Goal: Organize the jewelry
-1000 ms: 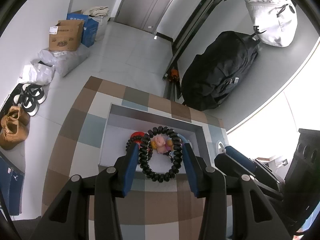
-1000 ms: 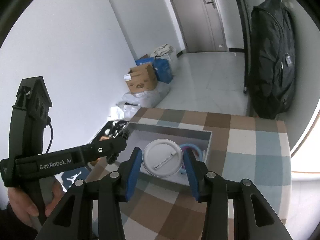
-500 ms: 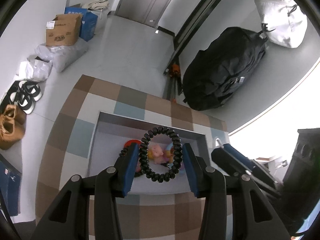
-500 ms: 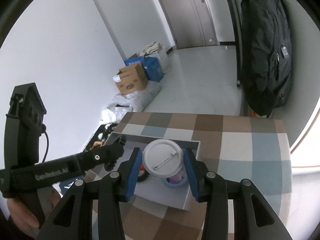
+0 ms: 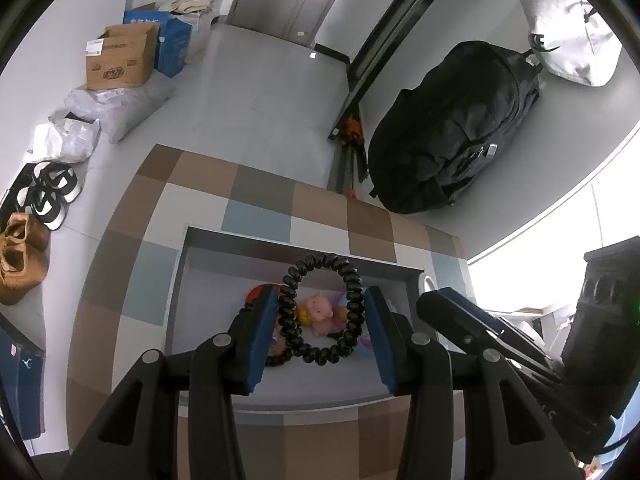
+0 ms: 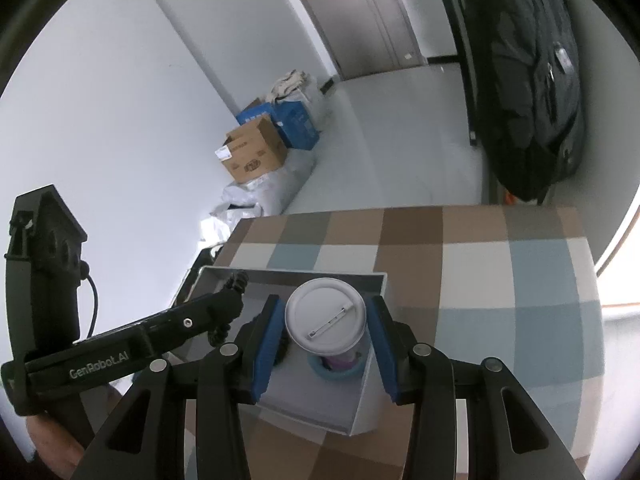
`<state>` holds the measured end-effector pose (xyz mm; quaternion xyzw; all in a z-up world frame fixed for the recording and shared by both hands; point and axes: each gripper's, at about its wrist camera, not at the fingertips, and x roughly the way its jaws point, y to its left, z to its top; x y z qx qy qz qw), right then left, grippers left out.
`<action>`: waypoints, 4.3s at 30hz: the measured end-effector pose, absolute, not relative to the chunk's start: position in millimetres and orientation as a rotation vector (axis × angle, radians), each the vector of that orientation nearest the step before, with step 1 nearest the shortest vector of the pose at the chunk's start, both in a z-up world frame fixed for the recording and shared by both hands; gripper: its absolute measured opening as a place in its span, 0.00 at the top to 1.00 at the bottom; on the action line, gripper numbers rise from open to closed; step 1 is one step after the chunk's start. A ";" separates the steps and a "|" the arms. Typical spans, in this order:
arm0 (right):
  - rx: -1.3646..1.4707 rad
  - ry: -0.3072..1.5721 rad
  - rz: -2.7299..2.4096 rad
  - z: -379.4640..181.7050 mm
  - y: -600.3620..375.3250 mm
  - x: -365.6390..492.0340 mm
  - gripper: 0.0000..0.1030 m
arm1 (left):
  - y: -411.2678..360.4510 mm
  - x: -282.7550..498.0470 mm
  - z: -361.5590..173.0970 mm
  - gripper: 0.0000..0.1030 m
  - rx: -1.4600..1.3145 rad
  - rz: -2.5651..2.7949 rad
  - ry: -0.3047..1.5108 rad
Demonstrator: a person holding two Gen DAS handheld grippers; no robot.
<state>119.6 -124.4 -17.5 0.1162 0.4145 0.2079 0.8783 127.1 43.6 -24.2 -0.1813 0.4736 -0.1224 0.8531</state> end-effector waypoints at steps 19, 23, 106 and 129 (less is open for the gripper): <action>0.293 0.820 0.416 -7.4 -139.9 114.7 0.38 | 45.3 132.0 -31.3 0.31 -0.385 -0.203 1.035; 0.304 0.803 0.404 -4.6 -146.2 112.5 0.27 | 47.3 128.7 -26.6 0.31 -0.373 -0.187 1.013; 0.105 0.661 0.388 14.1 -150.1 6.2 0.00 | 30.3 27.3 14.4 0.17 -0.140 -0.071 0.732; 0.101 0.685 0.382 8.2 -148.8 7.2 0.00 | 30.6 27.9 15.5 0.17 -0.141 -0.070 0.735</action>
